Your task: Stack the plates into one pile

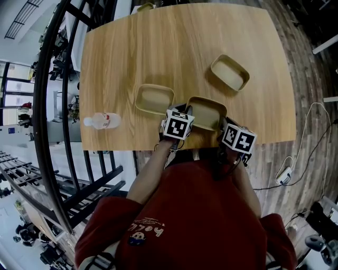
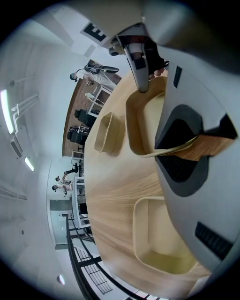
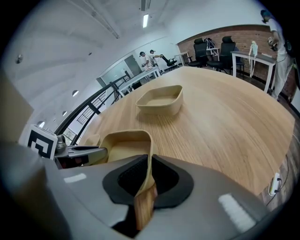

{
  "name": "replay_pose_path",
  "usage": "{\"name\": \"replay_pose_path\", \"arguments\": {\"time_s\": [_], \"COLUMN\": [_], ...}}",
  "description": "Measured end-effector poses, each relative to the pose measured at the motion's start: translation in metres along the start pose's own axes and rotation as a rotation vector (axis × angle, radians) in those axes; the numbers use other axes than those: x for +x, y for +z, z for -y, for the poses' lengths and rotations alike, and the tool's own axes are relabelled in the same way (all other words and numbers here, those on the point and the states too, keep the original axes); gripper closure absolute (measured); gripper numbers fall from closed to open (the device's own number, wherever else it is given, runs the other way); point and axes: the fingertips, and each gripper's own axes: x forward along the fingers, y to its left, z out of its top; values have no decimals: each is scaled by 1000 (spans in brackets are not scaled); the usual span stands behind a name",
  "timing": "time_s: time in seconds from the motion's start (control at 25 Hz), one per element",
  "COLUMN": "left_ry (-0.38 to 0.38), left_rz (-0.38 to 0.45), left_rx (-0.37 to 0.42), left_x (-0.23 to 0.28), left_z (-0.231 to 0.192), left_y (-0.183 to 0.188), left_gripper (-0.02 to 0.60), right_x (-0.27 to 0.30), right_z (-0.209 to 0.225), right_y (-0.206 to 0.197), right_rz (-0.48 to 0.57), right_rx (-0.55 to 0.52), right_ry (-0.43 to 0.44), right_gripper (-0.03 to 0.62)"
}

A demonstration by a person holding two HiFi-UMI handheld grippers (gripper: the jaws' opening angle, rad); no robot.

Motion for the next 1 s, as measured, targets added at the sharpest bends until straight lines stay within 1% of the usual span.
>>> {"name": "replay_pose_path", "arguments": {"time_s": [0.32,0.56,0.76,1.0], "left_ry": [22,65,106,177], "left_rz": [60,96,128,163], "left_rx": [-13,-49,-85,-129], "left_x": [-15,-34,-54,-83], "left_z": [-3,-10,-22,-37], "left_y": [18,27,33,38], "left_gripper": [538,548,552,555], "right_x": [-7,-12,-12,-14], "right_z": [-11,-25,-42,-72], "right_y": [14,25,34,43], "right_rz": [46,68,76,83], "right_rx": [-37,-66,-98,-134], "right_ry": [17,50,90,174], "right_gripper": [556,556,557,559]}}
